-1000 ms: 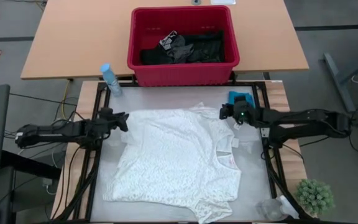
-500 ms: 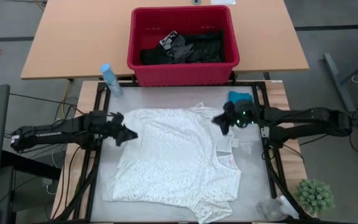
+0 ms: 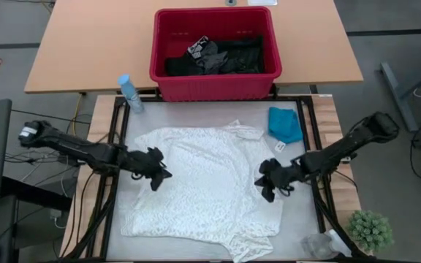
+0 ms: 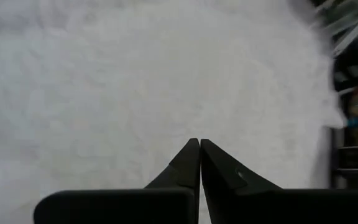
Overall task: Fold laundry
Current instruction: Fold the white shirt
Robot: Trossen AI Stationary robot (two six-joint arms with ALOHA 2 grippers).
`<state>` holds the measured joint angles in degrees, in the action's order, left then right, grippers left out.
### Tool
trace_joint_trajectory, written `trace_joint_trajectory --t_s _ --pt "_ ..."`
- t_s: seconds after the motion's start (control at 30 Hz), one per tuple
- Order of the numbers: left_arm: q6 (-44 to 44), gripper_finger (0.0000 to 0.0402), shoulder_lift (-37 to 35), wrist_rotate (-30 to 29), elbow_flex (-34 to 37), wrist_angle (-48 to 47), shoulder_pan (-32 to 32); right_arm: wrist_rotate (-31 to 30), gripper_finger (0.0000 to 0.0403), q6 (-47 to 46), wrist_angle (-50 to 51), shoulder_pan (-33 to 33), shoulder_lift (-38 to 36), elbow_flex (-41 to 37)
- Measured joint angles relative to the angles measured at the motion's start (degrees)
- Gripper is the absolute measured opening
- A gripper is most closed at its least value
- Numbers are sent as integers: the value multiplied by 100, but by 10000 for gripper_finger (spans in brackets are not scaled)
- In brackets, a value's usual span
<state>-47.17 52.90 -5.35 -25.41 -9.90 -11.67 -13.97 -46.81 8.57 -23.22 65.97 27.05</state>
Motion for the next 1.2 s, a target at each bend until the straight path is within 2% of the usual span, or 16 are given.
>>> trace_joint_trajectory --t_s 0.13,0.37,0.53,0.9,1.07,1.2 --pt "-249 0 626 -212 0 106 -106 -86 13 -446 -111 -313 389 0" --pt "-756 0 1198 -87 -2 -164 -161 62 14 -1177 -163 -527 1064 0" --pt "-1121 0 1126 -103 -2 -785 -161 159 14 -1635 -151 -703 1312 21" --pt "-2072 0 607 -372 -49 -3115 -158 442 15 -2290 729 -1322 1314 33" --pt "-2319 0 335 -941 -622 -4583 -157 496 16 -2559 1168 -1531 1303 46" --pt "-2293 0 186 -1309 -1036 -4984 -158 517 16 -2571 1269 -1526 1237 40"
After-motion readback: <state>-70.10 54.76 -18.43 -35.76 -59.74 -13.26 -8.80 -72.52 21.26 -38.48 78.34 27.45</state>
